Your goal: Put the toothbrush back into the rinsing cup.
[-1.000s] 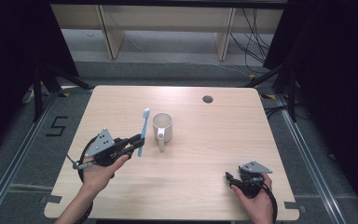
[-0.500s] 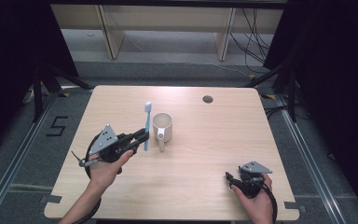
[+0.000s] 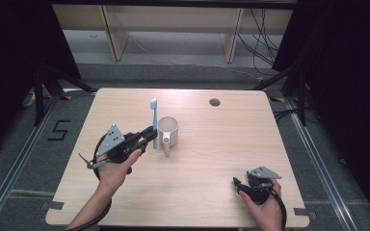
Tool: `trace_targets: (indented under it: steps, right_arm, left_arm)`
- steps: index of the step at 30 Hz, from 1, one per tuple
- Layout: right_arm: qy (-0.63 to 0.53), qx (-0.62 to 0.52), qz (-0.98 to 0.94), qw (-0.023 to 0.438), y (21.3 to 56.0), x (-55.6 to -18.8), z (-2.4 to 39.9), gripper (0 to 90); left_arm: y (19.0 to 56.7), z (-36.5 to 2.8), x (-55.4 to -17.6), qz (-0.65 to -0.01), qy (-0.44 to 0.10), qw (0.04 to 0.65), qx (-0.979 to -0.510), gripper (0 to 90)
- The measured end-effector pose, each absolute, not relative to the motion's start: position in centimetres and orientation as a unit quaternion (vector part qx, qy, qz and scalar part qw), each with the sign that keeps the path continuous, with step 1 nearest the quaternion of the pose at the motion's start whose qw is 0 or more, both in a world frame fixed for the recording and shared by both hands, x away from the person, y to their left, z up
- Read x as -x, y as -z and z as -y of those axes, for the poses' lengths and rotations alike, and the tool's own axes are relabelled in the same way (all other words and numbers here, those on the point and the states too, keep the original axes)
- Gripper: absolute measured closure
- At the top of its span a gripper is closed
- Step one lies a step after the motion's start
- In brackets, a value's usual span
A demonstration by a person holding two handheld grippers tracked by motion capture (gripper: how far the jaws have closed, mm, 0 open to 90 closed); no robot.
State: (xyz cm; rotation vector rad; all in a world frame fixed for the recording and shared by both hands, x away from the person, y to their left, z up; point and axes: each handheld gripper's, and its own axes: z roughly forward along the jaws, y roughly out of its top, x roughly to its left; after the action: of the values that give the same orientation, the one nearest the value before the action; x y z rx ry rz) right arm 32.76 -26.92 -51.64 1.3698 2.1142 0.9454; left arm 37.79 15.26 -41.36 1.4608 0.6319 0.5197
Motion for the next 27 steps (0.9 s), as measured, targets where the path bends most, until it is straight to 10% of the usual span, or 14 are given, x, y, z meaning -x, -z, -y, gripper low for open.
trace_targets:
  steps: [27]
  right_arm:
    - [-0.346, -0.499, -0.764, 0.218, 51.7, -32.7, 27.0, 40.2]
  left_arm:
    - [41.2, -13.2, -39.3, -0.289, -0.259, 0.692, -0.609, 78.3]
